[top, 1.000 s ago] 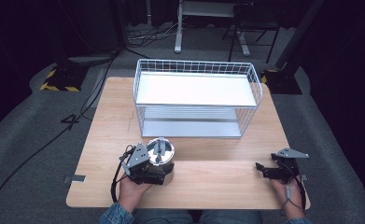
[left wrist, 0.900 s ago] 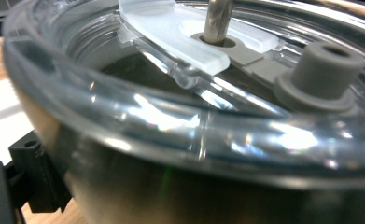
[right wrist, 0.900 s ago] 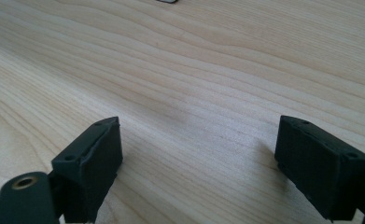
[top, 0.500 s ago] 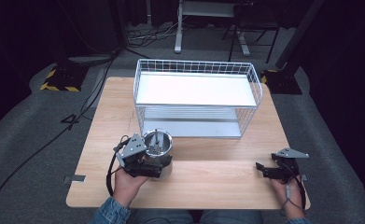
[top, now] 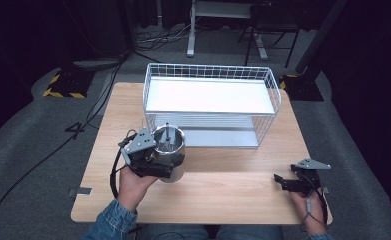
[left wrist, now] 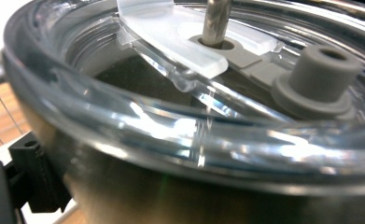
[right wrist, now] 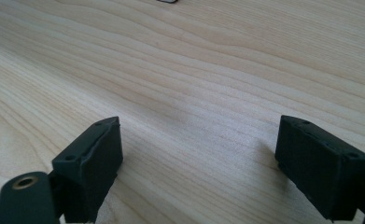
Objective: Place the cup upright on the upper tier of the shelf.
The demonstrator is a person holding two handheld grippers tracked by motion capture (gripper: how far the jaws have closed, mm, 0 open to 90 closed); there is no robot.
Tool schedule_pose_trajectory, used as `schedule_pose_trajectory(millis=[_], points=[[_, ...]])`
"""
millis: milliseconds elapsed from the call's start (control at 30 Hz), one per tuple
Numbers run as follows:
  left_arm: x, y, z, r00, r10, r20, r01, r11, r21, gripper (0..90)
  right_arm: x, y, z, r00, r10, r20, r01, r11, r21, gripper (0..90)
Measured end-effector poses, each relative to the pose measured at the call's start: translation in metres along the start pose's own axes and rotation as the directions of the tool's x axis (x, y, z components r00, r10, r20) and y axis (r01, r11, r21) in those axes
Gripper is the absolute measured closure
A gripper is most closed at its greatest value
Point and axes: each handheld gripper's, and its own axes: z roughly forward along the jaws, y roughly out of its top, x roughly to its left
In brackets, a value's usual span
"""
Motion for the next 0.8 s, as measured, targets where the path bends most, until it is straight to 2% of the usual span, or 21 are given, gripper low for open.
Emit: schedule_pose_trajectory(millis=[33, 133, 300, 367, 400, 433, 500, 567, 600, 800], points=[[0.000, 0.000, 0.000, 1.0000, 0.000, 0.000, 0.000, 1.0000, 0.000, 3.1, 0.000, 0.000, 0.000, 1.0000, 0.000, 0.000, 0.000, 1.0000, 0.000, 15.1], [0.002, 0.016, -0.004, 0.9999, 0.014, 0.002, -0.014, 0.9997, -0.019, 3.1, 0.000, 0.000, 0.000, 1.0000, 0.000, 0.000, 0.000, 1.0000, 0.000, 15.1], [0.005, 0.038, -0.007, 0.9999, 0.008, 0.015, -0.007, 0.9992, -0.040, 3.1, 0.000, 0.000, 0.000, 1.0000, 0.001, 0.000, -0.001, 1.0000, 0.000, 15.1], [0.006, 0.042, -0.008, 0.9998, 0.009, 0.016, -0.009, 0.9990, -0.043, 3.1, 0.000, 0.000, 0.000, 1.0000, 0.001, 0.000, -0.001, 1.0000, 0.000, 15.1], [0.007, 0.052, -0.009, 0.9997, 0.018, 0.016, -0.017, 0.9985, -0.053, 3.1, 0.000, 0.000, 0.000, 1.0000, 0.000, 0.000, 0.000, 1.0000, 0.000, 15.1], [0.007, 0.052, -0.009, 0.9997, 0.018, 0.016, -0.017, 0.9985, -0.053, 3.1, 0.000, 0.000, 0.000, 1.0000, 0.001, 0.000, -0.001, 1.0000, 0.000, 15.1], [0.009, 0.063, -0.009, 0.9994, 0.034, 0.011, -0.034, 0.9978, -0.057, 3.1, 0.000, 0.000, 0.000, 1.0000, 0.000, 0.000, 0.000, 1.0000, 0.000, 15.1], [0.009, 0.066, -0.009, 0.9994, 0.033, 0.013, -0.032, 0.9977, -0.060, 3.1, 0.000, 0.000, 0.000, 1.0000, 0.001, 0.000, -0.001, 1.0000, 0.000, 15.1], [0.012, 0.074, -0.009, 0.9993, 0.033, 0.016, -0.032, 0.9975, -0.064, 3.1, 0.000, 0.000, 0.000, 1.0000, 0.000, 0.000, 0.000, 1.0000, 0.000, 15.1], [0.017, 0.092, -0.007, 0.9991, 0.038, 0.020, -0.037, 0.9959, -0.082, 3.2, 0.000, 0.000, 0.000, 1.0000, 0.002, 0.000, -0.002, 1.0000, 0.000, 15.1]])
